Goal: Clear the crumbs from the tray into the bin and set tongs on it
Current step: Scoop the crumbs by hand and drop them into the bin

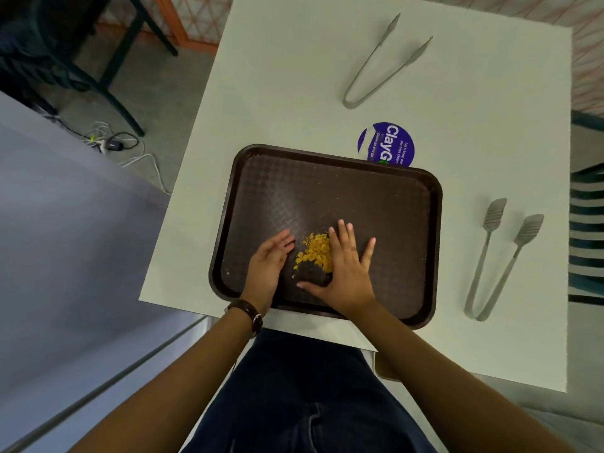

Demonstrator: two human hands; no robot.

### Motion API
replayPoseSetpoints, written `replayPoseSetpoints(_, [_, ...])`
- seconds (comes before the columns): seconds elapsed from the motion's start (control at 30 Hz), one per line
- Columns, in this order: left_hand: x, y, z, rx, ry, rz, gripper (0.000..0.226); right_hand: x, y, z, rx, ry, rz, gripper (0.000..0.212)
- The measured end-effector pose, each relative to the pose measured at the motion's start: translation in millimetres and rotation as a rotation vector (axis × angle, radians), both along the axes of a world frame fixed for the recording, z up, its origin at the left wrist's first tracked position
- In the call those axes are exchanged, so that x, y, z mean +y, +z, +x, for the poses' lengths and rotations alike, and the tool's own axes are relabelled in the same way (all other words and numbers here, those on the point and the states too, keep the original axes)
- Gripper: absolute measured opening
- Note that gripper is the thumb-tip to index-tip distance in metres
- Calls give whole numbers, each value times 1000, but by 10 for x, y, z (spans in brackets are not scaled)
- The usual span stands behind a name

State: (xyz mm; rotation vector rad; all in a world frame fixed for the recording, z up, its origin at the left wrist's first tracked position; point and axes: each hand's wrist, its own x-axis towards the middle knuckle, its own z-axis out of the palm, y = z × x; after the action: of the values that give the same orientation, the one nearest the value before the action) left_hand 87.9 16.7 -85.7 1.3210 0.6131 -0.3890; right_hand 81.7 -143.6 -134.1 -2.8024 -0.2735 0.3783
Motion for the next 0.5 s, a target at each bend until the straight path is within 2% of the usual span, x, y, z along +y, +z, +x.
replayPoseSetpoints(0.17, [3, 39, 114, 45, 70, -52, 34, 284, -92, 161, -1, 58, -70, 110])
replayPoseSetpoints(0.3, [16, 63, 158, 51, 82, -73, 34, 203, -132, 293, -17, -125, -47, 93])
replayPoseSetpoints(0.4, [-12, 24, 135, 21, 53, -40, 34, 89, -75, 232, -29, -191, 141, 86])
replayPoseSetpoints(0.5, [-88, -85, 77, -100, -219, 214, 42, -56, 63, 2, -1, -327, 458, 66])
